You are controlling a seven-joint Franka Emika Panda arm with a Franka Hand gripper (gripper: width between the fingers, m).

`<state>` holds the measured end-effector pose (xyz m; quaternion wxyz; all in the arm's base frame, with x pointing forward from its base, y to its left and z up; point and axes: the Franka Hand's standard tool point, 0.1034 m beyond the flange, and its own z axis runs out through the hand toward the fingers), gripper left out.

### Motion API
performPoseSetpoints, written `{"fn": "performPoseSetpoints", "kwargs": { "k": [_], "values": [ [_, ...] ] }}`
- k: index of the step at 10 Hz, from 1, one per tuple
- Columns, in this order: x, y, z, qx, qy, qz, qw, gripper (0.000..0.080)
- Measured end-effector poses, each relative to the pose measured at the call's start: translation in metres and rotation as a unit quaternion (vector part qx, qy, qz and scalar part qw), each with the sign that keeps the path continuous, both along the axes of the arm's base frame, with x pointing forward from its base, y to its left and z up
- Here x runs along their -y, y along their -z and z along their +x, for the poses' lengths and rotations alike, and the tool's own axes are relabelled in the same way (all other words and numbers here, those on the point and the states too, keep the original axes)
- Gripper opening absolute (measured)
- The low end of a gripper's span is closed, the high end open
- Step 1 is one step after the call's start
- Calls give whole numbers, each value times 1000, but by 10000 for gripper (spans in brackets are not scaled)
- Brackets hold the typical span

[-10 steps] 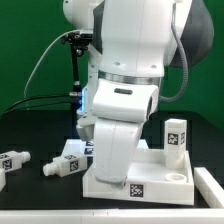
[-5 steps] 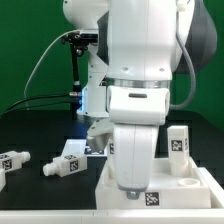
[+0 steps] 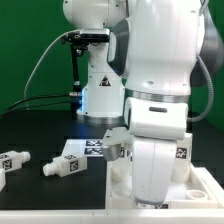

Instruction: Assemble square table

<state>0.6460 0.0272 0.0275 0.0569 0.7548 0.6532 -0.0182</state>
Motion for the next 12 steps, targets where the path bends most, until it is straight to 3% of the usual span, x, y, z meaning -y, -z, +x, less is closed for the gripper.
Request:
{"fn": "performPoseSetpoints", "kwargs": {
  "k": [3,12],
  "values": [
    [-2,-10,6,-13,-4,-18,1000,58],
    [3,-10,8,-33,0,-25,999,58]
  ]
}}
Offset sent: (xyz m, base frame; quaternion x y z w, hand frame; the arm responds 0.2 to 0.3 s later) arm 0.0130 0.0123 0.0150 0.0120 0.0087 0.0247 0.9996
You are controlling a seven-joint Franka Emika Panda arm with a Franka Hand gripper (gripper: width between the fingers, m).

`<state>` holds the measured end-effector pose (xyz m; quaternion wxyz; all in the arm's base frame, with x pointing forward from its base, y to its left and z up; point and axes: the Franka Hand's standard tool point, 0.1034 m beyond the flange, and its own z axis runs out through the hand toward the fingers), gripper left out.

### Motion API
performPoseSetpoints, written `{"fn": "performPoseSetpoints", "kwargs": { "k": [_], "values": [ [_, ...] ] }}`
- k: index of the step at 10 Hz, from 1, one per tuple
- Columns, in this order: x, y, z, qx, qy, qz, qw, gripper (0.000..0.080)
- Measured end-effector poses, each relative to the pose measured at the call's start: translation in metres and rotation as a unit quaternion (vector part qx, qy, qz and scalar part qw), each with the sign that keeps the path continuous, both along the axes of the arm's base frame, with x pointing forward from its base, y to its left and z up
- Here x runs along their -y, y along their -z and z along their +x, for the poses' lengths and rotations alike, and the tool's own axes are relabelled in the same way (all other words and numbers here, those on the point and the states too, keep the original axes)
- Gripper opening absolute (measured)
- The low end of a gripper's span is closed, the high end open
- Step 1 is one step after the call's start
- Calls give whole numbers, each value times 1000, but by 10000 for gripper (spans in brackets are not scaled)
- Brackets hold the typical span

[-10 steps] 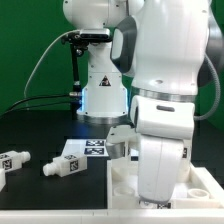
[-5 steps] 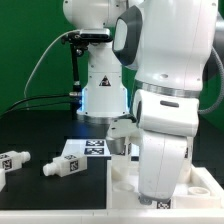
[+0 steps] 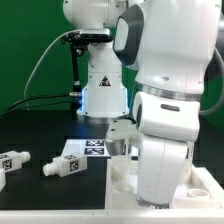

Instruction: Assemble square table

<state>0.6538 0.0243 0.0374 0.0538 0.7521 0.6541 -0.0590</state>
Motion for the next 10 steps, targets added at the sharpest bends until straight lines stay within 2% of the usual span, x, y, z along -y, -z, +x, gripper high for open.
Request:
{"fn": "performPoseSetpoints", "kwargs": {
  "k": [3,4,5,6,7,8,9,10],
  "values": [
    [3,2,-1,-2,2,0,1000,58],
    [3,2,-1,-2,2,0,1000,145],
    [4,2,-1,-2,3,0,1000,298],
    [4,2,-1,-2,3,0,1000,298],
    [5,0,0,0,6,0,1000,482],
    [12,-15,4,7,19,-3,1000,482],
    [23,-32,5,16,31,-5,999,617],
    [35,-41,1,22,63,-9,998,639]
  ]
}}
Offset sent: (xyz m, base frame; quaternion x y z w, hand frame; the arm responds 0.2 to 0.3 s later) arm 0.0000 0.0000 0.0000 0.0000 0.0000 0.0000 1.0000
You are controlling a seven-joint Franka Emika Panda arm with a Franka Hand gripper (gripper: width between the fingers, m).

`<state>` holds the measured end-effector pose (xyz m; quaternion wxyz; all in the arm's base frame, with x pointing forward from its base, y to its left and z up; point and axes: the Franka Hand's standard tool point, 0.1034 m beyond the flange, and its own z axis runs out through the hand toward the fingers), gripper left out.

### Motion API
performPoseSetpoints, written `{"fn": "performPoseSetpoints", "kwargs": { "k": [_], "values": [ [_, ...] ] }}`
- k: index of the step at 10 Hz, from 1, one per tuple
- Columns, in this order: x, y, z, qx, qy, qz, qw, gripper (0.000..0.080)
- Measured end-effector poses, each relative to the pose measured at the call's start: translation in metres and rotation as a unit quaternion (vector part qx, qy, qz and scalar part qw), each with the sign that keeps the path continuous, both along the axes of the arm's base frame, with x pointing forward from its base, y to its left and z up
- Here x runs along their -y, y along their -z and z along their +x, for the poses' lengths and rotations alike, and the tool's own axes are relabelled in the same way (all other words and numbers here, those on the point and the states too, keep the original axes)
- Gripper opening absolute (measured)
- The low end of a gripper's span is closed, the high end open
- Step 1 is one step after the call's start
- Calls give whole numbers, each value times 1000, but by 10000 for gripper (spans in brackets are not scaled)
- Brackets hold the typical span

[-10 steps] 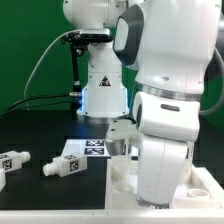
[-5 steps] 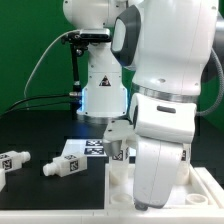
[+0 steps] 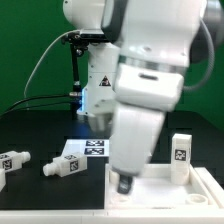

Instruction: Assemble square table

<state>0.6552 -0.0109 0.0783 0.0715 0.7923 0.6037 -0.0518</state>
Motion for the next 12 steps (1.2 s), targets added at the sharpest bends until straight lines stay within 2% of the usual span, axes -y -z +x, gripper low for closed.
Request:
{"fn": "performPoseSetpoints", "kwargs": {
  "k": [1,2,5,6,8,9,10,12],
  "values": [
    [15,-3,-2,8,36,-5,999,639],
    [26,1,-2,19,70,-6,997,648],
    [24,2,-3,35,169,-5,985,648],
    [29,1,-5,49,209,-2,977,648],
    [59,-1,-35,79,351,-3,933,648],
    [69,0,-47,81,437,-6,896,648],
    [71,4,-52,72,487,-7,870,648],
    [65,4,-48,82,526,-3,846,648]
  ]
}}
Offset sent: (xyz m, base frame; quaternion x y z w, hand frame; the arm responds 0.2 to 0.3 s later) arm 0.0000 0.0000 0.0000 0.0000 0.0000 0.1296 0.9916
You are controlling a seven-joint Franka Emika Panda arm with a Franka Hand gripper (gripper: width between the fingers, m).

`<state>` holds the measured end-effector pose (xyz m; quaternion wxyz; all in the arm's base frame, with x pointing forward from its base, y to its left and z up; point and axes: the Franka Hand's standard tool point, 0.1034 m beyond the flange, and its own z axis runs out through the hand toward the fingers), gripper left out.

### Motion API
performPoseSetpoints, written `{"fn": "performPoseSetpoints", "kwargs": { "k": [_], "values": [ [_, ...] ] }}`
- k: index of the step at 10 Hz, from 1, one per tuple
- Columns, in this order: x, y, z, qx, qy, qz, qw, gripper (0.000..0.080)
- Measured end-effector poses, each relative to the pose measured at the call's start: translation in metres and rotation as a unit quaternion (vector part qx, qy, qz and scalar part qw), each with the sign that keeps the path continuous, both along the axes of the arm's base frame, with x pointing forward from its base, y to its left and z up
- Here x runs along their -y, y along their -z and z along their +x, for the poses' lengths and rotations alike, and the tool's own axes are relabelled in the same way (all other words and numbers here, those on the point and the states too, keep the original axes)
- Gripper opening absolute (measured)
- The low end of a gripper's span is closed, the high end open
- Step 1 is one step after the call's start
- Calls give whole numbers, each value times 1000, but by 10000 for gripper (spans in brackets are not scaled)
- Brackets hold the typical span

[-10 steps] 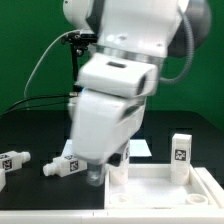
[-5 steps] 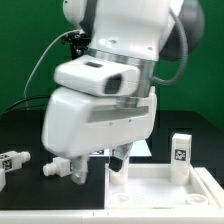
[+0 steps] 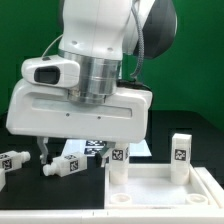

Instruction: Assemble square table

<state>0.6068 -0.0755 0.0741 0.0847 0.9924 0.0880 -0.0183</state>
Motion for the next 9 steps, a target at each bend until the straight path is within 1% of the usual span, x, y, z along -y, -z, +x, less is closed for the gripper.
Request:
{"fn": "performPoseSetpoints", "kwargs": {
  "k": [2,3,4,5,6,7,8,9],
  "values": [
    [-1,1,-1,10,62,5,998,648],
    [7,1,-7,14,133,21,991,648],
    [21,-5,-16,15,179,28,983,648],
    [31,-14,-20,16,238,34,971,648],
    [41,-20,-17,20,284,37,958,648],
    [42,-15,-9,37,296,34,954,648],
    [35,-12,-10,38,330,35,942,648],
    [35,-12,-10,39,339,36,939,648]
  ]
}}
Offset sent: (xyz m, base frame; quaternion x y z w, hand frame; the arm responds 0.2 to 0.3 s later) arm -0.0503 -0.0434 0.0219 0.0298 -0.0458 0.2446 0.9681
